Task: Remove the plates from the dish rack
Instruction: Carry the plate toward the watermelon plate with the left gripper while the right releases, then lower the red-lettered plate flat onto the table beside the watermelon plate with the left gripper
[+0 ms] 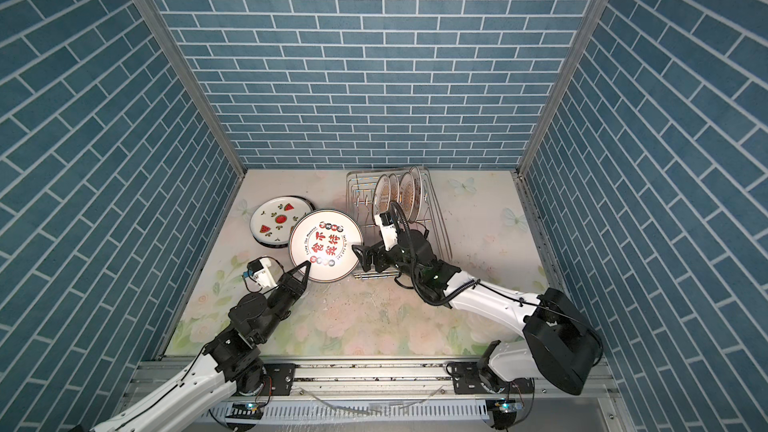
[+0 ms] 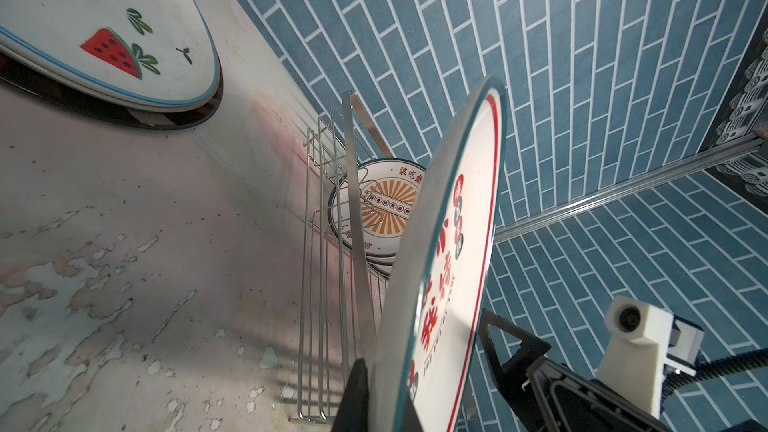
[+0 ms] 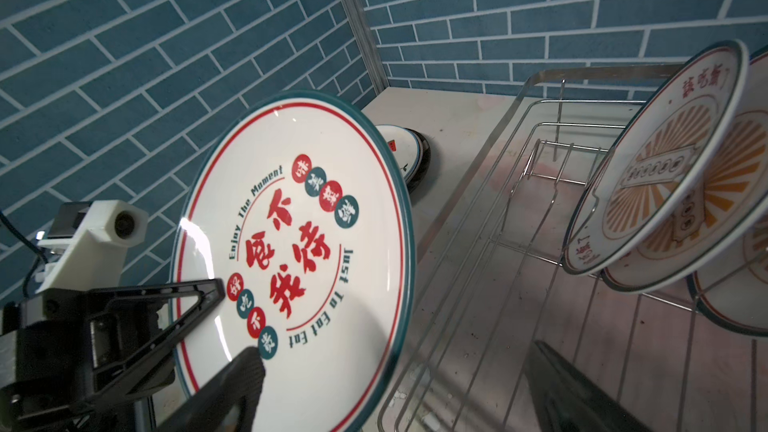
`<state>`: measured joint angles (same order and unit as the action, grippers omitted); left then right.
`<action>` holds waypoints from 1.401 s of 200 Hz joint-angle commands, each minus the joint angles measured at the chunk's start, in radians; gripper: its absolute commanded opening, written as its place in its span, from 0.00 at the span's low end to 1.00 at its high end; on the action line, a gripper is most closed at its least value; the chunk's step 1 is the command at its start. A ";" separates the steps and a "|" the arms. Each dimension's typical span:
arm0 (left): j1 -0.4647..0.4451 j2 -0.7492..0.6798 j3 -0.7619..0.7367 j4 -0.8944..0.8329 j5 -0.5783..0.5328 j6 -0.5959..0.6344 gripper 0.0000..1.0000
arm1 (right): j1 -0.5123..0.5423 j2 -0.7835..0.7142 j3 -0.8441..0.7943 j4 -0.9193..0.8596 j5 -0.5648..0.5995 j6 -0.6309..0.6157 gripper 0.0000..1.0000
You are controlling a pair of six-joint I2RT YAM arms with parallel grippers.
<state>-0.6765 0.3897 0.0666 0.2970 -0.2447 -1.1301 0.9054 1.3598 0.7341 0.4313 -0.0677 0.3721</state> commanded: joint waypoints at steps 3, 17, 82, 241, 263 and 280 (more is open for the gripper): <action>0.000 -0.071 0.004 -0.111 -0.086 -0.018 0.00 | 0.025 0.020 0.052 0.010 -0.014 -0.065 0.99; 0.000 -0.115 -0.012 -0.155 -0.118 -0.038 0.00 | 0.033 0.034 0.063 0.016 -0.047 -0.071 0.99; 0.003 -0.307 -0.016 -0.381 -0.200 -0.054 0.00 | 0.083 0.141 0.148 0.016 -0.102 -0.084 0.98; 0.023 0.019 0.155 -0.521 -0.149 -0.135 0.00 | 0.161 0.317 0.347 -0.124 -0.049 -0.135 0.99; 0.033 0.065 0.170 -0.505 -0.087 -0.141 0.00 | 0.165 0.317 0.351 -0.131 -0.026 -0.118 0.99; 0.035 0.088 0.184 -0.520 -0.072 -0.157 0.00 | 0.165 0.320 0.363 -0.159 -0.026 -0.113 0.98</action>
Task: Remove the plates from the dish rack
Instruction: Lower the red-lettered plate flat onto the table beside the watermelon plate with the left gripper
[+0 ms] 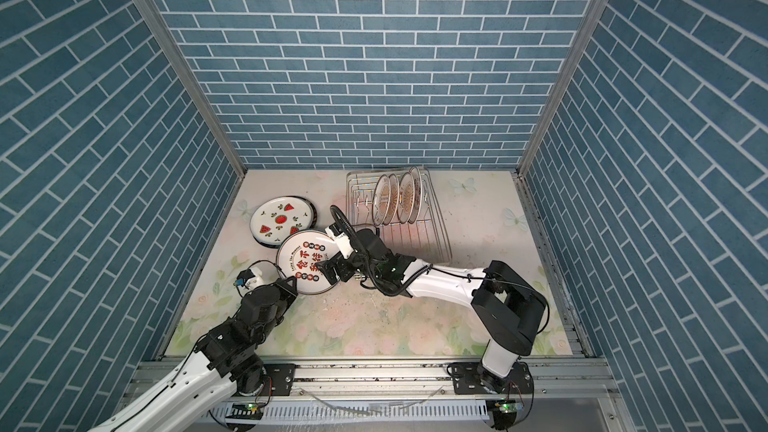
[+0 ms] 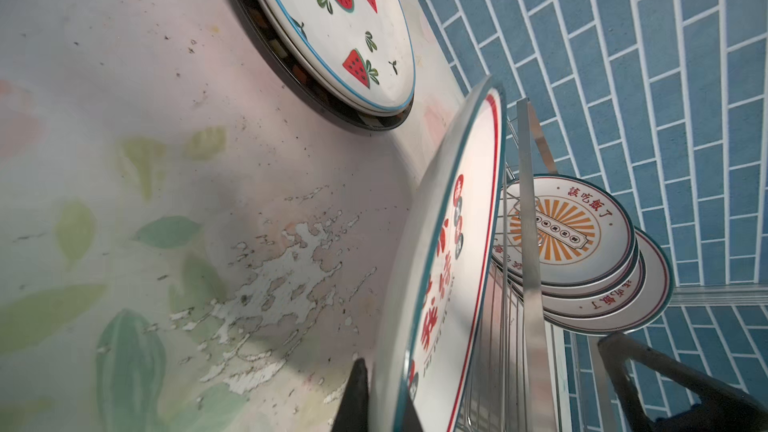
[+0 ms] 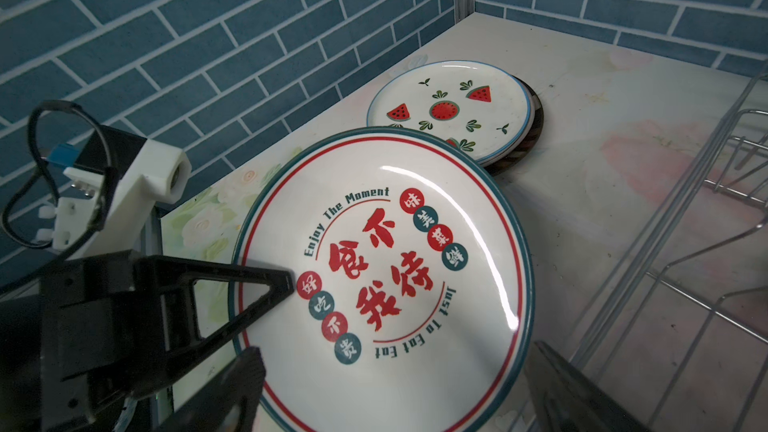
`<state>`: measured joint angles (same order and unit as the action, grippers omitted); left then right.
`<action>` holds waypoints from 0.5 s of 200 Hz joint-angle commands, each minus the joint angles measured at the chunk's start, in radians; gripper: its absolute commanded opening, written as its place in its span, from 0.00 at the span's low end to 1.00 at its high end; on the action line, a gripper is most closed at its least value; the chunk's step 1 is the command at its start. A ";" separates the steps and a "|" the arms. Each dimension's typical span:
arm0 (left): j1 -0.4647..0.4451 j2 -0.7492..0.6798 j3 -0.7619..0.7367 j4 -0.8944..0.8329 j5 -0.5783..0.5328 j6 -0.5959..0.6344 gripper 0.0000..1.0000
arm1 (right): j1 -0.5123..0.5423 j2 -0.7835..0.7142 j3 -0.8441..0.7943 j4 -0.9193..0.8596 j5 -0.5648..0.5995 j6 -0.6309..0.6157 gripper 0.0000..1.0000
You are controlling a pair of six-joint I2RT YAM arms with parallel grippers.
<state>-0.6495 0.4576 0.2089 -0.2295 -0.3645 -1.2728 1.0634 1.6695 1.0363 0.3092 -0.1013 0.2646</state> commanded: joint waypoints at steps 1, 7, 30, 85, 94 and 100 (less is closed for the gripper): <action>0.008 0.022 0.042 0.007 0.048 -0.016 0.00 | 0.007 0.010 0.061 -0.038 0.008 -0.005 0.98; 0.008 0.027 0.041 0.003 0.050 -0.030 0.00 | 0.008 0.010 0.061 -0.037 0.008 -0.006 0.98; 0.008 0.035 0.041 -0.018 0.034 -0.064 0.00 | 0.010 0.012 0.059 -0.029 0.008 -0.008 0.98; 0.017 0.098 0.085 -0.075 0.048 -0.112 0.00 | 0.011 0.044 0.093 -0.059 -0.040 -0.017 0.98; 0.021 0.118 0.089 -0.070 0.060 -0.112 0.00 | 0.010 0.044 0.094 -0.060 -0.039 -0.018 0.98; 0.024 0.131 0.095 -0.073 0.065 -0.114 0.01 | 0.009 0.044 0.093 -0.059 -0.039 -0.018 0.98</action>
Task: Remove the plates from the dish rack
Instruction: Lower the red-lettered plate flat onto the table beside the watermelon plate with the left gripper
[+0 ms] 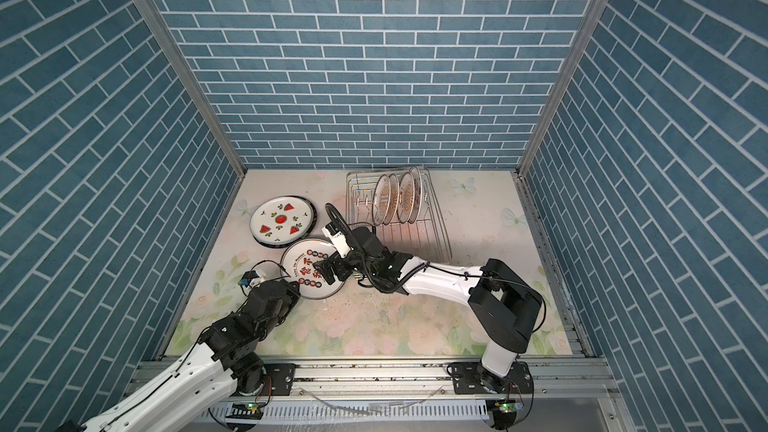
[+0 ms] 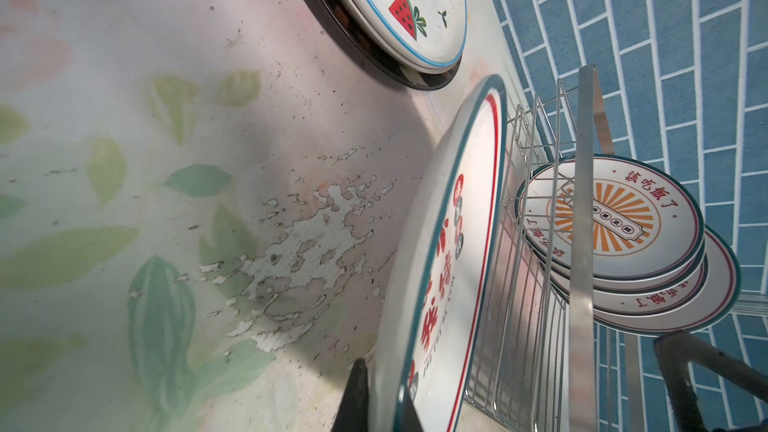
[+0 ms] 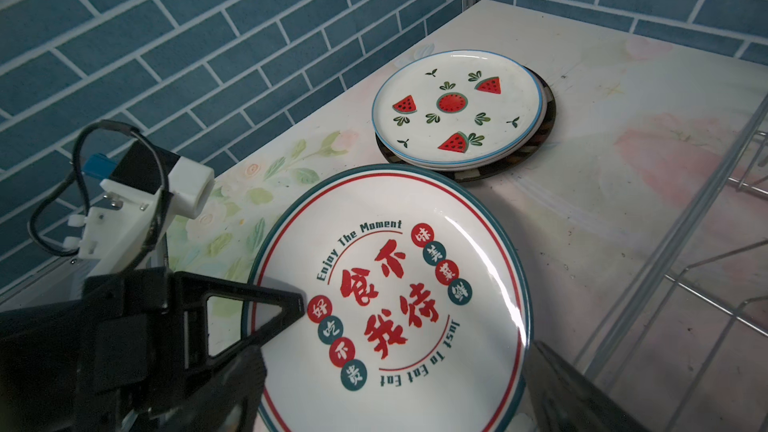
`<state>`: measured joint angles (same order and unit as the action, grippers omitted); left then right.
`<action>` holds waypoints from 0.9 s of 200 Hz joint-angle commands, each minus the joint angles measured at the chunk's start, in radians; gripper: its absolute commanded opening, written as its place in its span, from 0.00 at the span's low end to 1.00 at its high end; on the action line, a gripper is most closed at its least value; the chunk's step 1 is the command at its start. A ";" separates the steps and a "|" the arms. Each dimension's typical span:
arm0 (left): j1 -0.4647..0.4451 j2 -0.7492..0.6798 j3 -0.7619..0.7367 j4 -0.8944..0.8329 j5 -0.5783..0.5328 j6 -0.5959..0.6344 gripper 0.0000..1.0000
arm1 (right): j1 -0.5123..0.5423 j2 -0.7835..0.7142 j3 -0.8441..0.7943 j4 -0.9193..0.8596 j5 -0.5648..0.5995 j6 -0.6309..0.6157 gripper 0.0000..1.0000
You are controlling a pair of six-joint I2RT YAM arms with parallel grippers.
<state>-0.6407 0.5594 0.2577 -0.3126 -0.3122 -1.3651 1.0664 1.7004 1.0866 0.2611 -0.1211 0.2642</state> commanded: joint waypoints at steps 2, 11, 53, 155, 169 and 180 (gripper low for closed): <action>0.016 0.032 0.047 0.007 0.013 -0.023 0.01 | 0.007 0.012 0.043 -0.012 -0.019 -0.017 0.98; 0.023 0.047 0.058 0.001 0.014 -0.024 0.01 | 0.006 0.009 0.041 -0.010 -0.017 -0.019 0.97; 0.054 0.117 0.049 0.052 0.036 -0.041 0.01 | 0.007 -0.022 0.001 0.014 0.022 -0.027 0.97; 0.109 0.221 0.031 0.123 0.110 -0.087 0.22 | 0.006 -0.025 -0.004 -0.001 0.016 -0.042 0.97; 0.114 0.222 0.023 0.133 0.108 -0.096 0.23 | 0.006 -0.021 -0.002 -0.001 -0.003 -0.043 0.97; 0.122 0.227 0.015 0.148 0.115 -0.099 0.23 | 0.006 -0.016 0.001 -0.001 -0.020 -0.046 0.97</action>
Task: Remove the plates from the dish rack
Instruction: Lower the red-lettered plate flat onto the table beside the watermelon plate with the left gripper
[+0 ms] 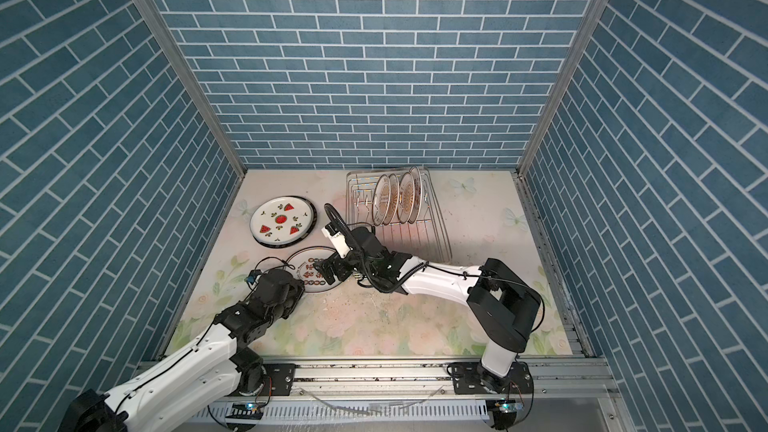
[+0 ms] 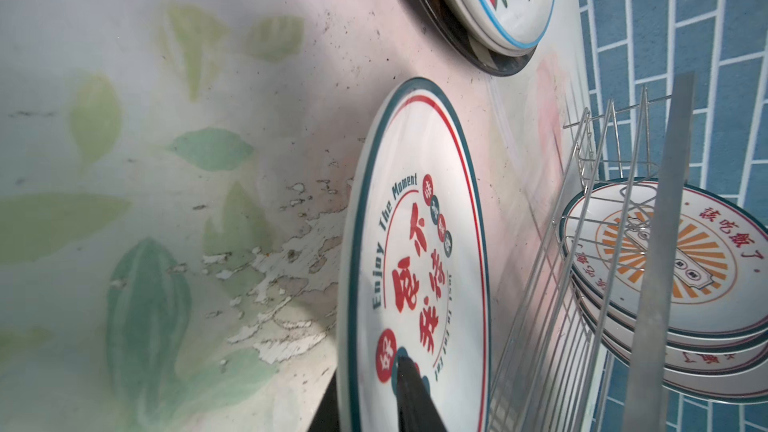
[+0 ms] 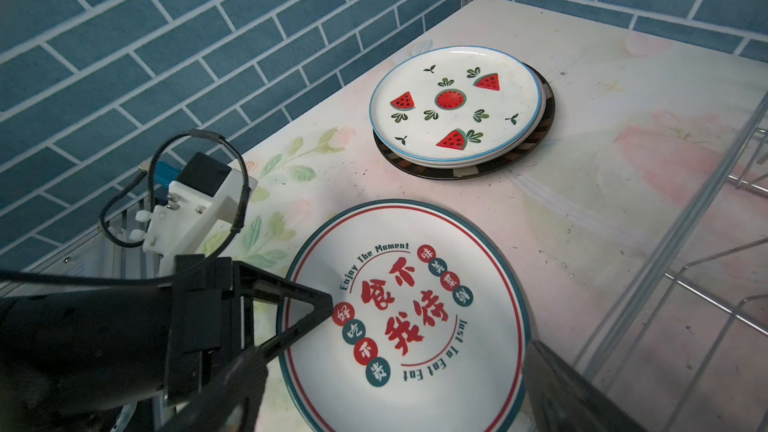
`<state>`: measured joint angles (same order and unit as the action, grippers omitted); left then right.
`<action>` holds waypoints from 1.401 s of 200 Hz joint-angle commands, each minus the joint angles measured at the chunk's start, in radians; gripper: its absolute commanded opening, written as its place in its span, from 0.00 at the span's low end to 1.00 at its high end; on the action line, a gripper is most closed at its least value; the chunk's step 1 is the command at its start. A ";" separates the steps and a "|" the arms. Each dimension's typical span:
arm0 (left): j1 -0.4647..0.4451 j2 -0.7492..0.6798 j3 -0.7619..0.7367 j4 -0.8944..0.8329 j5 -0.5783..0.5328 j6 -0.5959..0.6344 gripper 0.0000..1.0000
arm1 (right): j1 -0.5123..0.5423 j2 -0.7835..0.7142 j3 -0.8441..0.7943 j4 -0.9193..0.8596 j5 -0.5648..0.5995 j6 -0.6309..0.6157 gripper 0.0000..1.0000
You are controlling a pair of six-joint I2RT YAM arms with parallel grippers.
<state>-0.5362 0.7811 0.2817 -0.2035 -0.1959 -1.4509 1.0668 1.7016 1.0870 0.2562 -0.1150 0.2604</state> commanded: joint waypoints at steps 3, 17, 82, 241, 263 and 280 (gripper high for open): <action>0.019 0.007 -0.010 0.043 0.003 -0.014 0.23 | 0.007 -0.016 0.001 0.004 -0.029 -0.043 0.97; 0.026 0.012 -0.012 0.046 0.012 -0.014 0.25 | 0.006 -0.011 0.005 0.002 -0.034 -0.043 0.97; 0.034 0.073 -0.026 0.099 0.013 -0.052 0.35 | 0.007 0.000 0.016 0.000 -0.051 -0.043 0.95; 0.049 0.217 -0.017 0.169 -0.046 -0.097 0.45 | 0.007 -0.006 0.027 -0.059 -0.025 -0.066 0.95; 0.049 0.245 -0.003 0.162 -0.041 -0.091 0.48 | 0.006 -0.010 0.020 -0.063 -0.033 -0.075 0.95; 0.049 0.265 -0.003 0.177 -0.037 -0.092 0.51 | 0.006 -0.004 0.022 -0.063 -0.034 -0.075 0.95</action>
<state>-0.4946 1.0222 0.2684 -0.0513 -0.2173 -1.5417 1.0668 1.7016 1.0870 0.2073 -0.1501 0.2283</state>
